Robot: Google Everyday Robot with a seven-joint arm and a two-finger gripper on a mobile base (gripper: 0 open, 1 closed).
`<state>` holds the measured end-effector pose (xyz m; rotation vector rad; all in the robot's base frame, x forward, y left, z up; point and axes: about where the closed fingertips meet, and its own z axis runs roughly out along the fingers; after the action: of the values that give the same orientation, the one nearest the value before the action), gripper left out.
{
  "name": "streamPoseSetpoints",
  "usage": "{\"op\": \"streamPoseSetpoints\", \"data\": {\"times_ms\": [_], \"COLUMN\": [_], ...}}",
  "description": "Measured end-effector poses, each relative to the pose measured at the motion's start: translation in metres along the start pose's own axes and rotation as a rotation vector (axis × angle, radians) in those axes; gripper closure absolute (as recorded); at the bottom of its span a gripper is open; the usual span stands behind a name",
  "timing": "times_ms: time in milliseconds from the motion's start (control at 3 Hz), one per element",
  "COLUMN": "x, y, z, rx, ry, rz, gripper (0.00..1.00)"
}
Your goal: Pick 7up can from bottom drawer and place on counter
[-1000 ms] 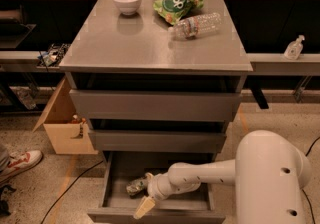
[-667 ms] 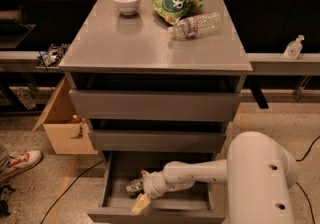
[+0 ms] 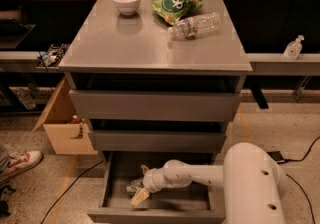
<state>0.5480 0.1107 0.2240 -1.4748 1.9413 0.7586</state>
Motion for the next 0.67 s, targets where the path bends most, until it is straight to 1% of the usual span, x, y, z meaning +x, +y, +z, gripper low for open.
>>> {"op": "streamPoseSetpoints", "data": {"times_ms": [333, 667], "x": [0.011, 0.021], "y": [-0.021, -0.036], "z": [0.013, 0.026], "rx": [0.007, 0.007], "ry": [-0.015, -0.010], "rz": [0.017, 0.029], "gripper": [0.00, 0.00]}}
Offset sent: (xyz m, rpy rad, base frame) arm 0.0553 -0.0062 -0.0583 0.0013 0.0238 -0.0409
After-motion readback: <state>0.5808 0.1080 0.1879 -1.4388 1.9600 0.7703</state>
